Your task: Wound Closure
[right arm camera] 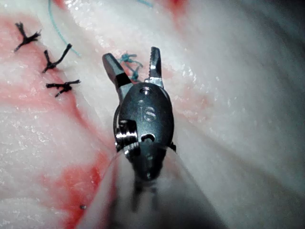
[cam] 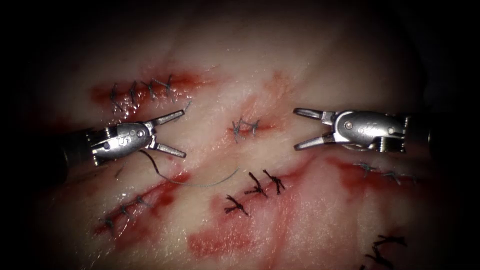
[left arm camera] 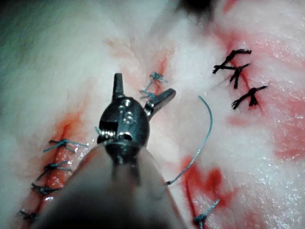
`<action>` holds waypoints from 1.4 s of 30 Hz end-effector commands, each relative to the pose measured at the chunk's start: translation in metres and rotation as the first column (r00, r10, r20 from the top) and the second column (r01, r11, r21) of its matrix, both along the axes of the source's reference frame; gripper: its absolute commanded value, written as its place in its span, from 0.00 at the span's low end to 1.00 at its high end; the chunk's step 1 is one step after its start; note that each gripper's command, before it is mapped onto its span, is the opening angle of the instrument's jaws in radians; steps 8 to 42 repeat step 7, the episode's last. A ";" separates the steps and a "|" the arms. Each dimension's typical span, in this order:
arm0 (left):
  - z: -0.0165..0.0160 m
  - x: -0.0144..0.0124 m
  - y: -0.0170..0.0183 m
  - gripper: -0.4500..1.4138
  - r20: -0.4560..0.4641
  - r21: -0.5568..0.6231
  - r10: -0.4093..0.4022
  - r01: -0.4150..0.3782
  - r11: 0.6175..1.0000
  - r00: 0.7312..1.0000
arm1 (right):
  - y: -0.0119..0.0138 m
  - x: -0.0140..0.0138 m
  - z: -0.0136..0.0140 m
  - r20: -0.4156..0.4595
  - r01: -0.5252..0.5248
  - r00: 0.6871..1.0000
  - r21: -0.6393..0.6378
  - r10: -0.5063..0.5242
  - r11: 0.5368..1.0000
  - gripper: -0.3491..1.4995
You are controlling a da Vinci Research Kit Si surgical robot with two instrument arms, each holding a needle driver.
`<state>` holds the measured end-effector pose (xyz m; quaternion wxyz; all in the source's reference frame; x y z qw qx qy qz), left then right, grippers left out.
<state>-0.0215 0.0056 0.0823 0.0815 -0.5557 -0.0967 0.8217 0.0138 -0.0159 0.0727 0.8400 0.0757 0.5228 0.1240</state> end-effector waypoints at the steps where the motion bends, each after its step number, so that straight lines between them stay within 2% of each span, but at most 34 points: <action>1: 0.0005 -0.0005 0.0005 0.67 0.006 -0.003 0.004 -0.004 1.000 1.000 | 0.0002 0.0008 0.0008 -0.005 -0.001 1.000 -0.005 0.001 1.000 0.87; 42: 0.0005 -0.0004 0.0005 0.66 0.004 -0.003 0.008 -0.008 1.000 1.000 | -0.0001 0.0008 0.0013 -0.006 0.000 1.000 -0.012 0.000 1.000 0.87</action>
